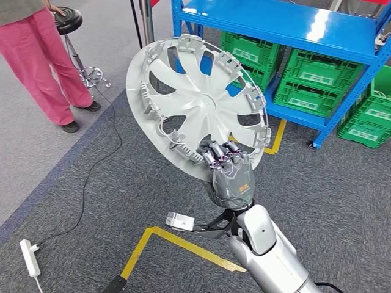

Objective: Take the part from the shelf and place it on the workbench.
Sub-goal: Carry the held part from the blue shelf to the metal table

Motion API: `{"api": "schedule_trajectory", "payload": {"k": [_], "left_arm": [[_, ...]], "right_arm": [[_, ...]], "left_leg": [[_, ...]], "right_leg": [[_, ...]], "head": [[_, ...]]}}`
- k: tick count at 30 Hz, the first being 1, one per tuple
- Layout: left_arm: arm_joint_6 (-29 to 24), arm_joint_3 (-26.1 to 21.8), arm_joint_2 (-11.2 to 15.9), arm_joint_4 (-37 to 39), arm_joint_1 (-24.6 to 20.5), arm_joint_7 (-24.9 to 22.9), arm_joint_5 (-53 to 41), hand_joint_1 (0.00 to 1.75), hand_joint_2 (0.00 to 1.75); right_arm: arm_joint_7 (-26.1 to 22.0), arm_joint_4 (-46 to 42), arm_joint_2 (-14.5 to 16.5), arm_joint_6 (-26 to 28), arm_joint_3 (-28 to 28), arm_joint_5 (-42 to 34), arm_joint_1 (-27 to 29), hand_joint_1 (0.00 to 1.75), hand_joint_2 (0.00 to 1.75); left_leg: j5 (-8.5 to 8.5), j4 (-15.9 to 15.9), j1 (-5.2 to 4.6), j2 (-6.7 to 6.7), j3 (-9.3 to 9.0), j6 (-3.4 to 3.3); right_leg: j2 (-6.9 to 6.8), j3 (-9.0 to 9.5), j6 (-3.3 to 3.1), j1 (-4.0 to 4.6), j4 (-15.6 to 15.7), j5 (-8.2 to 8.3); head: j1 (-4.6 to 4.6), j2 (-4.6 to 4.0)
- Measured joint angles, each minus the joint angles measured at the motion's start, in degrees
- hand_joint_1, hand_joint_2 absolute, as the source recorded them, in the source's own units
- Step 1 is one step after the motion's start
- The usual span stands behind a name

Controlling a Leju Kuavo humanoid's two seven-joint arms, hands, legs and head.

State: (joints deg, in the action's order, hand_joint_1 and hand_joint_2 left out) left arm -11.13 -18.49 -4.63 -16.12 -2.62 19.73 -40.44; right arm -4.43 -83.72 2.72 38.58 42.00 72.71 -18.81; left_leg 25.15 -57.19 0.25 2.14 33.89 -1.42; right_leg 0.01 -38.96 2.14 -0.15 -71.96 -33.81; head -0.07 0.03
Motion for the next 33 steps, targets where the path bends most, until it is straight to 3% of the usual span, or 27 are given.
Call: {"api": "schedule_trajectory", "payload": {"k": [2,3,5,7,9,11,12,13,14,15,16,18,20,22,23,25,26,28,29,30,33], "left_arm": [[0.02,0.0,-0.02,0.03,-0.06,-0.08,0.0,0.0,0.0],[0.02,0.0,-0.03,0.03,-0.16,-0.13,0.0,0.0,0.0],[0.05,0.0,-0.02,0.04,-0.29,-0.19,0.0,0.0,0.0],[0.1,0.0,0.06,0.05,-0.19,-0.27,0.0,0.0,0.0],[0.11,0.01,0.13,0.07,-0.08,-0.3,-0.01,0.0,0.0],[0.12,0.02,0.11,0.08,-0.17,-0.3,-0.1,0.0,0.0],[0.12,0.03,0.09,0.08,-0.22,-0.3,-0.14,0.0,0.0],[0.11,0.04,0.07,0.08,-0.19,-0.3,-0.19,0.0,0.0],[0.11,0.04,0.07,0.08,-0.13,-0.3,-0.19,0.0,0.0],[0.11,0.04,0.1,0.08,-0.06,-0.3,-0.21,0.0,0.0],[0.11,0.04,0.13,0.08,-0.03,-0.3,-0.25,0.0,0.0],[0.11,0.04,0.19,0.08,-0.13,-0.3,-0.33,0.0,0.0],[0.13,0.04,0.19,0.08,-0.29,-0.31,-0.39,0.0,0.0],[0.13,0.04,0.19,0.09,-0.27,-0.31,-0.41,0.0,0.0],[0.13,0.04,0.16,0.09,-0.2,-0.31,-0.42,0.0,0.0],[0.11,0.04,0.2,0.1,-0.17,-0.31,-0.43,0.0,0.0],[0.11,0.04,0.2,0.1,-0.19,-0.31,-0.44,0.0,0.0],[0.11,0.04,0.21,0.1,-0.22,-0.31,-0.44,0.0,0.0],[0.12,0.04,0.19,0.11,-0.17,-0.3,-0.44,0.0,0.0],[0.13,0.04,0.19,0.12,-0.12,-0.3,-0.46,0.0,0.0],[0.13,0.04,0.17,0.12,-0.11,-0.3,-0.5,0.0,0.0]], "right_arm": [[-0.01,0.03,0.01,-0.01,-0.01,-0.05,-0.08,1.75,1.75],[-0.03,0.01,0.02,-0.02,0.0,-0.06,-0.17,1.75,1.75],[-0.12,-0.03,0.02,-0.04,0.03,-0.08,-0.23,1.75,1.75],[-0.13,-0.06,0.04,-0.04,0.05,-0.16,-0.19,1.75,1.75],[-0.09,-0.07,0.11,-0.04,0.01,-0.24,-0.22,1.75,1.75],[-0.09,-0.08,0.17,-0.03,-0.05,-0.24,-0.25,1.75,1.75],[-0.1,-0.08,0.18,-0.02,-0.07,-0.23,-0.23,1.75,1.75],[-0.13,-0.07,0.17,-0.01,-0.08,-0.23,-0.15,1.75,1.75],[-0.14,-0.07,0.17,0.01,-0.09,-0.23,-0.08,1.75,1.75],[-0.15,-0.06,0.18,0.02,-0.09,-0.23,-0.03,1.75,1.75],[-0.17,-0.06,0.2,0.04,-0.1,-0.23,-0.01,1.75,1.75],[-0.18,-0.08,0.27,0.09,-0.21,-0.23,-0.07,1.75,1.75],[-0.2,-0.1,0.32,0.1,-0.33,-0.22,-0.13,1.75,1.75],[-0.26,-0.1,0.32,0.11,-0.36,-0.21,-0.14,1.75,1.75],[-0.3,-0.1,0.32,0.13,-0.36,-0.21,-0.14,1.75,1.75],[-0.37,-0.1,0.32,0.17,-0.41,-0.15,-0.14,1.75,1.75],[-0.4,-0.09,0.31,0.19,-0.46,-0.1,-0.12,1.75,1.75],[-0.48,-0.07,0.3,0.2,-0.54,-0.02,0.0,1.75,1.75],[-0.5,-0.05,0.29,0.2,-0.57,-0.02,0.08,1.75,1.75],[-0.5,-0.05,0.28,0.2,-0.6,-0.02,0.13,1.75,1.75],[-0.51,-0.06,0.28,0.2,-0.74,-0.01,0.11,1.75,1.75]], "left_leg": [[-0.07,-0.12,-0.02,1.24,0.01,0.19],[-0.14,-0.27,-0.06,1.77,0.22,0.4],[-0.47,-0.46,0.01,2.66,0.92,1.07],[-0.68,-0.53,0.19,3.28,1.39,1.75],[0.64,-2.35,0.13,1.65,2.28,2.31],[4.08,-8.68,0.22,-0.84,5.14,2.87],[5.83,-12.7,0.36,-1.4,6.97,3.11],[6.8,-15.72,0.48,-1.6,8.3,3.27],[6.71,-16.82,0.57,-1.68,8.75,3.37],[5.54,-15.58,0.63,-1.82,8.05,3.4],[3.61,-12.23,0.66,-2.19,6.29,3.35],[0.65,-4.33,0.39,-4.16,2.23,3.02],[0.18,-0.88,-0.02,-5.46,0.67,2.45],[0.2,-0.68,-0.11,-4.69,0.82,1.71],[0.12,-0.56,-0.03,-4.15,0.81,1.34],[-0.13,-0.29,0.2,-3.12,0.74,0.55],[-0.16,-0.29,0.2,-2.61,0.78,0.33],[-0.19,-0.31,0.13,-1.45,0.84,0.1],[-0.18,-0.33,0.09,-0.81,0.83,0.07],[-0.19,-0.35,0.06,-0.16,0.8,0.07],[-0.16,-0.52,0.01,1.64,0.72,0.24]], "right_leg": [[1.49,3.82,-0.27,-0.2,7.95,4.02],[2.55,5.53,-0.44,-0.36,11.44,5.17],[3.87,6.81,-0.78,-0.46,14.13,5.45],[3.03,6.89,-1.29,-0.45,14.43,5.67],[1.89,7.13,-1.95,-0.65,14.82,5.9],[0.6,7.24,-2.43,-0.68,14.97,5.91],[-0.07,7.24,-2.56,-0.65,14.96,5.86],[-0.69,7.24,-2.61,-0.62,14.95,5.81],[-1.28,7.24,-2.61,-0.61,14.93,5.76],[-1.83,7.28,-2.54,-0.61,14.92,5.71],[-2.35,7.38,-2.43,-0.61,14.91,5.62],[-3.24,7.56,-2.0,-0.38,14.81,5.34],[-4.07,7.58,-1.53,0.04,14.7,5.12],[-5.02,7.62,-1.01,0.17,14.73,4.88],[-4.8,7.5,-0.7,0.08,14.4,4.39],[-2.81,5.82,-0.26,-0.11,10.73,2.0],[-1.47,4.09,-0.19,-0.17,7.01,0.18],[-0.28,0.15,-0.19,-0.16,-0.79,-2.61],[-0.13,-0.94,-0.25,-0.14,-2.52,-2.62],[-0.05,-0.92,-0.35,-0.12,-1.85,-1.43],[1.7,4.03,-0.93,-0.24,9.39,4.65]], "head": [[0.0,-0.01],[-0.03,-0.01],[-0.08,-0.01],[-0.06,0.0],[-0.39,0.0],[-0.77,-0.01],[-0.85,-0.01],[-0.84,-0.01],[-0.86,-0.01],[-0.87,-0.01],[-0.86,-0.01],[-0.9,-0.01],[-0.89,-0.01],[-0.86,0.0],[-0.82,-0.01],[-0.67,0.0],[-0.57,0.0],[-0.53,-0.01],[-0.53,-0.01],[-0.53,-0.01],[-0.54,-0.01]]}}
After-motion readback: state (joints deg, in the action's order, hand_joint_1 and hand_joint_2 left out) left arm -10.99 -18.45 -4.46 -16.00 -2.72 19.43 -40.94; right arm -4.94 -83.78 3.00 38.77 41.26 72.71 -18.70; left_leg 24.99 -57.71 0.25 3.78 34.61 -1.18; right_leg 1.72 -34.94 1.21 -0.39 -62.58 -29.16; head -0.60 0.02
